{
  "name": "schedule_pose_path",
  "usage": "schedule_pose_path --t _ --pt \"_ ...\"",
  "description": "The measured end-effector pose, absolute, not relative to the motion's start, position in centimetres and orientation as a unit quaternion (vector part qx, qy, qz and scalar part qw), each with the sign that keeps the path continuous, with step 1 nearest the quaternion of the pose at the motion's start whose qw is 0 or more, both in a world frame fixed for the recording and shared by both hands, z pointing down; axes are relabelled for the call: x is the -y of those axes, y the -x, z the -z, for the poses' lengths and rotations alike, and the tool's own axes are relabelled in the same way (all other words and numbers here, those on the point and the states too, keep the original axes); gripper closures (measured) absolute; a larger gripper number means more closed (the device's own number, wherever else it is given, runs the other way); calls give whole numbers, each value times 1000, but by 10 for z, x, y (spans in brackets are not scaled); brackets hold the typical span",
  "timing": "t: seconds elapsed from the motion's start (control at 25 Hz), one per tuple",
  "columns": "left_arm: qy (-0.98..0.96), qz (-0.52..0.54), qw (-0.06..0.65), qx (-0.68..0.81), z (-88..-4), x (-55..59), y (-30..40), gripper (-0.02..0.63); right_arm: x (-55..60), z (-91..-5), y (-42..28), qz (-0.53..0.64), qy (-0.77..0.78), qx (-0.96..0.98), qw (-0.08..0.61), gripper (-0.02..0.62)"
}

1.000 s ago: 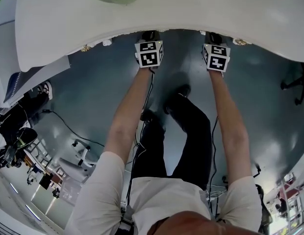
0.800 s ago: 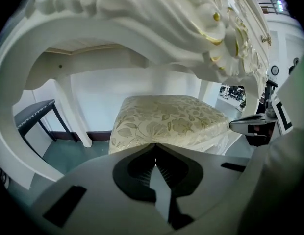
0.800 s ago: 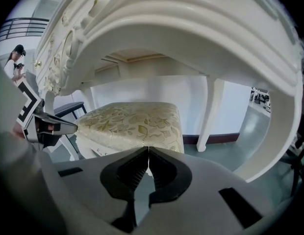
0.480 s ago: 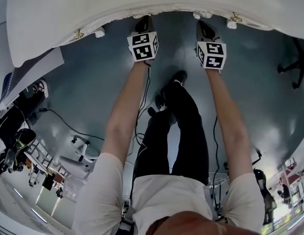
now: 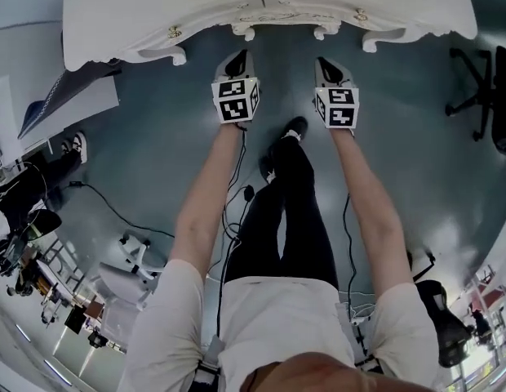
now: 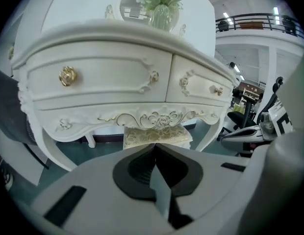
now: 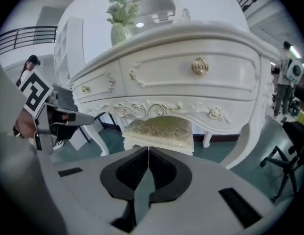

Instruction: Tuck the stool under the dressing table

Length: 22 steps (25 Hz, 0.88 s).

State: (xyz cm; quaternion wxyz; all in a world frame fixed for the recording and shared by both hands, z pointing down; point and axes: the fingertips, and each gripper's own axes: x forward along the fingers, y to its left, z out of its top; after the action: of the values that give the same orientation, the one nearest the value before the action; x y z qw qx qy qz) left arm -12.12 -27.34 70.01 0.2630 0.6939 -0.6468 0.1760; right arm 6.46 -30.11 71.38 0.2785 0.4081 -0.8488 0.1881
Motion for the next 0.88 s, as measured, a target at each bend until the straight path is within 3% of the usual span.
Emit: schedule_pose_path --t 0.28,0.88 --pt "-698 -139 280 644 -606 200 110 591 211 -626 -107 -209 -411 828 319 551" --pt "-741 -100 329 577 -442 24 73 591 48 -488 -120 -317 -489 782 224 551"
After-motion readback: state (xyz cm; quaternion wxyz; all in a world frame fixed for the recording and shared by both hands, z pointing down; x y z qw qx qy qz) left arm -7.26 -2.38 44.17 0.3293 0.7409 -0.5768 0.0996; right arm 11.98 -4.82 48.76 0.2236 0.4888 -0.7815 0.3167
